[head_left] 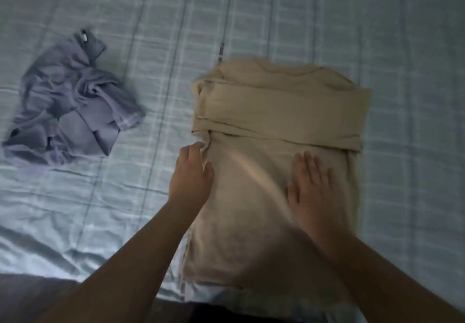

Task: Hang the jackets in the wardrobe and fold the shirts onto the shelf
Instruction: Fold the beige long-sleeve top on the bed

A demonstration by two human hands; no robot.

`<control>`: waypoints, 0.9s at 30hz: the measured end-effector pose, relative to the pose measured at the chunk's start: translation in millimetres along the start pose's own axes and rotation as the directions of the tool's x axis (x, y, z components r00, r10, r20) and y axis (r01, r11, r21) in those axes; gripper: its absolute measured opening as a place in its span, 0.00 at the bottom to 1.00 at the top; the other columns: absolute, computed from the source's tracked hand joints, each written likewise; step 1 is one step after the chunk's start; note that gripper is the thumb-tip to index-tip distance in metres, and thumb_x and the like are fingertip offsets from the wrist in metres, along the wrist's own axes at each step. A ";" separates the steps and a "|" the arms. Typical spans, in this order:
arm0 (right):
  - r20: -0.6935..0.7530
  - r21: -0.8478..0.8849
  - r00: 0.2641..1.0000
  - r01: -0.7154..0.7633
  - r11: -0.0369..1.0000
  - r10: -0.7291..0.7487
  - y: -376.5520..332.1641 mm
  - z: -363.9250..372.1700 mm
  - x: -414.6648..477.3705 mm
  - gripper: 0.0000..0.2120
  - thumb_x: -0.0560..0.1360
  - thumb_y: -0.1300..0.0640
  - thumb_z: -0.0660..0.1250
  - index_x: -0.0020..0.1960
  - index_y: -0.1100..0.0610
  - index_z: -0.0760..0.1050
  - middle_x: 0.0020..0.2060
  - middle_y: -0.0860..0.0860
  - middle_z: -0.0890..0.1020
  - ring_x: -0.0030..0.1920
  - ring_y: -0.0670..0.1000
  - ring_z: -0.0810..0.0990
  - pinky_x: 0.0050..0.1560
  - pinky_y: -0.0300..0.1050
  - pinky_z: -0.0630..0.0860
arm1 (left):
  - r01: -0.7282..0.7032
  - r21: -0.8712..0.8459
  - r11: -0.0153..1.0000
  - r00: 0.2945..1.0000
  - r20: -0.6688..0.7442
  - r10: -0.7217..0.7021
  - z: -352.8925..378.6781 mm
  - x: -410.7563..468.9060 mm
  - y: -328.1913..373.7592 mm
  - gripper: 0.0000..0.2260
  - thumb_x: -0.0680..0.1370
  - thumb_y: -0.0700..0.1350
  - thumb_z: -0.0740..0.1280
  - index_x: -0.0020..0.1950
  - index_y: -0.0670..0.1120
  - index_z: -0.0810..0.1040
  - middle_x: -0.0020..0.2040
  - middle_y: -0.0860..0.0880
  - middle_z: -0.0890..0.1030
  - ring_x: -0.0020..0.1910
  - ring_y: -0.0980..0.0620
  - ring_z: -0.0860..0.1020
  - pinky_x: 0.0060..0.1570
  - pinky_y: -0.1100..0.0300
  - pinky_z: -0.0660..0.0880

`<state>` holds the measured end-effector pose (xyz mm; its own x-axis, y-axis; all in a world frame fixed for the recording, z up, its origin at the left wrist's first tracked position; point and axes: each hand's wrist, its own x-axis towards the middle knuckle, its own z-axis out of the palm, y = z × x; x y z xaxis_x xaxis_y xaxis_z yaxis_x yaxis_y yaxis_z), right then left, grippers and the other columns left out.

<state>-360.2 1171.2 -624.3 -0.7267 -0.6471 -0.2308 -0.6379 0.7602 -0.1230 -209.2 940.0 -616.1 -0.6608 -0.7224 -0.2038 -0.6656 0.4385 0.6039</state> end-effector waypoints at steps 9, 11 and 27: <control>0.095 0.221 0.964 -0.264 0.939 0.249 63.1 7.0 -176.3 0.34 0.74 0.58 0.62 0.78 0.60 0.58 0.76 0.62 0.63 0.75 0.64 0.62 0.73 0.64 0.61 | 0.245 0.108 0.963 0.953 0.155 -0.260 8.8 -162.0 -19.0 0.20 0.76 0.40 0.67 0.67 0.46 0.70 0.63 0.43 0.71 0.61 0.41 0.71 0.61 0.44 0.71; 0.138 0.440 0.897 -0.435 0.786 0.419 61.7 1.3 -189.2 0.33 0.75 0.63 0.63 0.79 0.60 0.57 0.75 0.61 0.64 0.74 0.63 0.63 0.74 0.58 0.61 | 0.391 0.154 0.908 0.902 0.135 -0.411 3.5 -173.1 -18.5 0.21 0.76 0.43 0.67 0.68 0.46 0.67 0.62 0.43 0.73 0.59 0.41 0.72 0.57 0.46 0.73; 0.386 0.722 0.706 -0.632 0.282 0.593 79.6 -10.0 -229.0 0.12 0.74 0.54 0.69 0.49 0.63 0.75 0.42 0.60 0.80 0.44 0.59 0.79 0.43 0.53 0.73 | 0.579 -0.274 0.768 0.815 0.179 -0.550 -28.0 -213.6 -39.7 0.11 0.82 0.50 0.62 0.56 0.44 0.75 0.43 0.44 0.84 0.33 0.47 0.84 0.42 0.50 0.81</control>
<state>-247.2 1379.3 -571.6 -0.7933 0.0163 -0.6087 0.4631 0.6653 -0.5857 -31.9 1061.9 -574.9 -0.2345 -0.7348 -0.6365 -0.7987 -0.2276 0.5570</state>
